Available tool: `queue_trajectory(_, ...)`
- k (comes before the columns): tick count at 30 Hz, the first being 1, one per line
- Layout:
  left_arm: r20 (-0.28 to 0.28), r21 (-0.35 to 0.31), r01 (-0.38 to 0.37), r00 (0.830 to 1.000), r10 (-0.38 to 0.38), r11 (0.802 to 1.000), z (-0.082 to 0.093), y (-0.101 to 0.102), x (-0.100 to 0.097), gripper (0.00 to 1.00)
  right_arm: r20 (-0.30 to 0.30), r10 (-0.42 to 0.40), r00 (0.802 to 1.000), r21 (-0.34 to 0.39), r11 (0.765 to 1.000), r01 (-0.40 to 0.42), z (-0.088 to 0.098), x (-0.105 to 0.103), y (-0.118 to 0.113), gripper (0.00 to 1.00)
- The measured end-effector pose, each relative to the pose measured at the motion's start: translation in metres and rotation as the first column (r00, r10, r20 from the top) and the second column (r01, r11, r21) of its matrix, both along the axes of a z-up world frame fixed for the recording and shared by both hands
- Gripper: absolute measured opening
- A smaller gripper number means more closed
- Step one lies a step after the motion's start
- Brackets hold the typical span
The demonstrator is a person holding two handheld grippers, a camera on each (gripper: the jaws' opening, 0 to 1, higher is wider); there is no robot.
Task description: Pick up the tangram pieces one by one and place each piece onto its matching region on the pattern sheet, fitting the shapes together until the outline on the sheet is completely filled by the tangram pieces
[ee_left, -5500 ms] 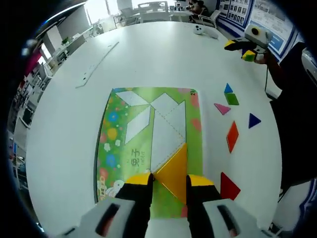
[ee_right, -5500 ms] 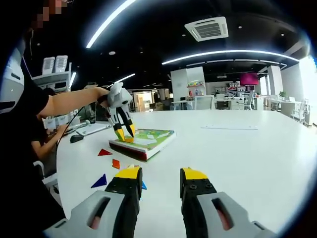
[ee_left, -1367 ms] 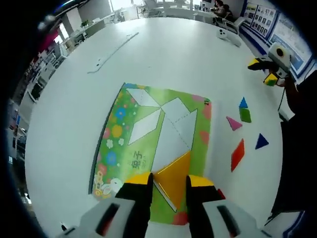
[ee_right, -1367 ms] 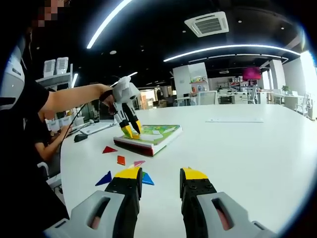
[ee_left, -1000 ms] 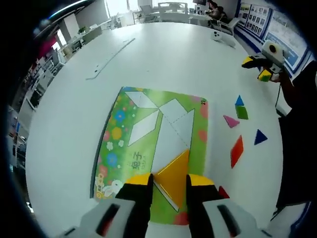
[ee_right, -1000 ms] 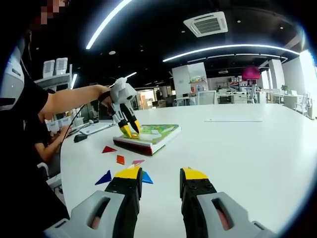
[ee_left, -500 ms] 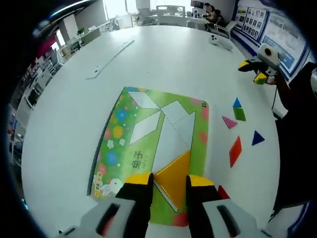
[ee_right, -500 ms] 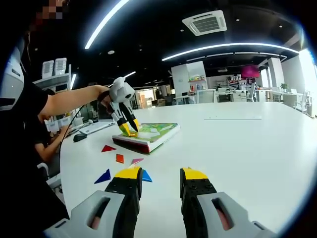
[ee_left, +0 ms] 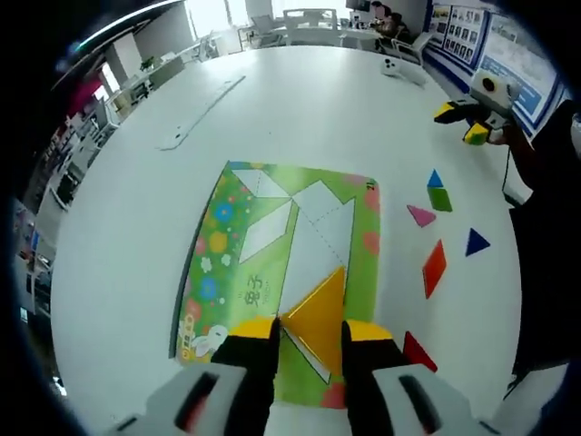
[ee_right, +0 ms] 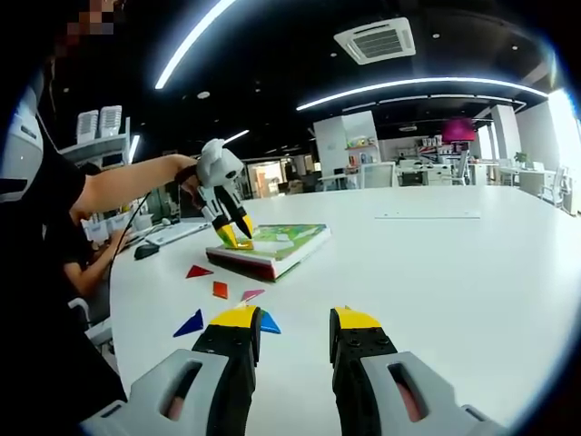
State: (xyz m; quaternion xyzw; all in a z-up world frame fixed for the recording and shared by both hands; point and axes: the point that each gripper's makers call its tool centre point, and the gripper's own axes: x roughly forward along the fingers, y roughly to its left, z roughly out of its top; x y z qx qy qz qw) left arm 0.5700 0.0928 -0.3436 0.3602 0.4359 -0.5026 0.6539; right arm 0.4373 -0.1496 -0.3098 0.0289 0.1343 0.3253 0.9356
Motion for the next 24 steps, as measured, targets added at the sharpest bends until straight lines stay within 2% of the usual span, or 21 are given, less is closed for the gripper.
queue_trajectory(6, 0.021, 0.017, 0.044, 0.999, -0.045, 0.999, 0.0008, 0.0024, 0.0029, 0.36, 0.002, 0.007, 1.0, -0.006, 1.0, -0.007, 0.0013, -0.0019, 0.0004, 0.32)
queue_trajectory(7, 0.015, 0.024, 0.056, 0.998, -0.057, 0.998, -0.0002, 0.0041, 0.002, 0.35, 0.0, 0.002, 1.0, -0.006, 1.0, -0.002, 0.0009, -0.0016, -0.0008, 0.32)
queue_trajectory(9, -0.038, 0.019, 0.055, 0.998, -0.054, 0.998, -0.0025, 0.0059, -0.004, 0.3, -0.001, -0.002, 1.0, -0.005, 1.0, 0.002, 0.0006, -0.0015, -0.0019, 0.32)
queue_trajectory(14, -0.071, 0.042, 0.124, 0.99, -0.12, 0.991, -0.0028, 0.0066, -0.0029, 0.32, -0.002, -0.001, 1.0, -0.008, 1.0, 0.001, 0.0007, -0.0019, -0.0021, 0.32)
queue_trajectory(24, -0.083, 0.092, 0.195, 0.979, -0.188, 0.976, -0.003, 0.0063, -0.0023, 0.3, -0.004, 0.002, 1.0, -0.006, 1.0, -0.003, 0.0004, -0.0005, 0.0018, 0.31)
